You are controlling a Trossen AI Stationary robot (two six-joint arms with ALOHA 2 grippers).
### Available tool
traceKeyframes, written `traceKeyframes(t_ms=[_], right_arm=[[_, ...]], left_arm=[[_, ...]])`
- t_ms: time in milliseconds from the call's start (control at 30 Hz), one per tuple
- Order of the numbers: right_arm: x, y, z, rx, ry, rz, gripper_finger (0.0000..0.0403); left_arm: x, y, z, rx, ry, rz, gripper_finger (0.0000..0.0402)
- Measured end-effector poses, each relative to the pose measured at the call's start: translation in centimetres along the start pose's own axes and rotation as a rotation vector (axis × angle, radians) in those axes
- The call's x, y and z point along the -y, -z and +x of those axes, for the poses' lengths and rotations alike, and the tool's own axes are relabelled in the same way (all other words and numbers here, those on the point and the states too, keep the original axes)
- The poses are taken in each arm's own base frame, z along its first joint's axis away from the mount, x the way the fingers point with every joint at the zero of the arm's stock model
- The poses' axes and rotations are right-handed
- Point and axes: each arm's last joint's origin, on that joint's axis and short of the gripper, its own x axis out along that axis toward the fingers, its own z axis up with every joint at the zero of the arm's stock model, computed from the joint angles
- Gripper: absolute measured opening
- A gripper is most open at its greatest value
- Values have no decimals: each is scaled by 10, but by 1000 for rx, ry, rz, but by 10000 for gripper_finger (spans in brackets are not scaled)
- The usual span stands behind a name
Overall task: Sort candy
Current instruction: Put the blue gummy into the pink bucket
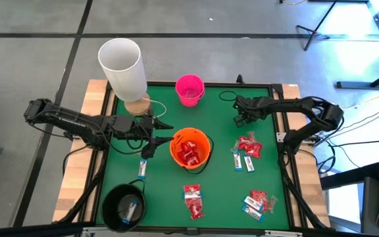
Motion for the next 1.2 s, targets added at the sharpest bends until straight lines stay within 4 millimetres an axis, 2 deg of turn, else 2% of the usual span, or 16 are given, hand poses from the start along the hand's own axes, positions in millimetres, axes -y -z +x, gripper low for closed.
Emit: traceKeyframes(t_ms=[133,267,467,800,1033,1200], right_arm=[[-4,0,-2,14,-5,-30,13],[-14,0,-14,55,-18,-95,4],[-34,-8,-54,205,-128,-163,1],[-49,-21,-142,491,-306,-232,0],[-59,-26,-170,590,-390,-277,0],[-66,-34,-182,664,-580,-329,0]], left_arm=[[0,0,0,-3,0,-9,206],[0,2,0,-20,-3,-19,206],[-1,2,0,-19,-10,-21,206],[-1,2,0,-18,-14,-37,206],[-1,2,0,-17,-19,-38,206],[-1,2,0,-14,-36,-37,206]])
